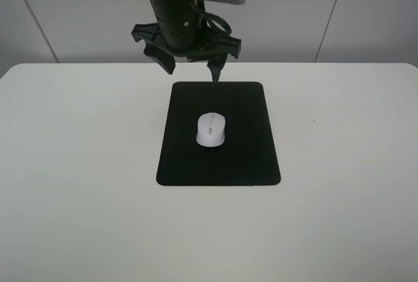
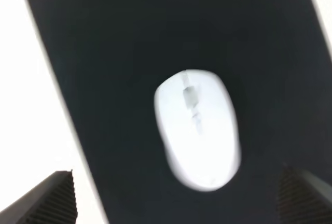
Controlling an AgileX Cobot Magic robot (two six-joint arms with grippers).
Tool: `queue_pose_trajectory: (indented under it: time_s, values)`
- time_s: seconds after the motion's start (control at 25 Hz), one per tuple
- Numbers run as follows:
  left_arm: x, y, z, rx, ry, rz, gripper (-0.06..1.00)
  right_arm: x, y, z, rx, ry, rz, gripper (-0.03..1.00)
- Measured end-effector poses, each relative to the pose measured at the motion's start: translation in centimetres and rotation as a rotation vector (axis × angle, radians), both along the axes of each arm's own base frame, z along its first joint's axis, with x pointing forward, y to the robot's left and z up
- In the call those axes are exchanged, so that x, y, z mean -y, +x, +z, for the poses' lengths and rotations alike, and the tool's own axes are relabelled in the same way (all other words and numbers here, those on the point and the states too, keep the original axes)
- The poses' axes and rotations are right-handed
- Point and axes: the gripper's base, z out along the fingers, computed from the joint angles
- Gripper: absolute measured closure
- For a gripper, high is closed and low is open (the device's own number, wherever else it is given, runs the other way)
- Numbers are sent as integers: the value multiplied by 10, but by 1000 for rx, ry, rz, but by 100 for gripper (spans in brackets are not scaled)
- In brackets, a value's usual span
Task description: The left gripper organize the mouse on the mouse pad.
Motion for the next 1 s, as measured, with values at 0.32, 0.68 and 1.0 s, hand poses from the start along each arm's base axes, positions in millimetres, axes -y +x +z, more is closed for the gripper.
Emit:
queue_pose_trajectory:
  time_s: [0.32,0.68,1.0]
  values:
    - [-48,-17,21,21,3,31,16,0,0,0,0,0,0,14]
    - [-150,-39,40,29,14,201,16,0,0,0,0,0,0,14]
    - [-217,-93,60,103,-9,303,16,0,0,0,0,0,0,14]
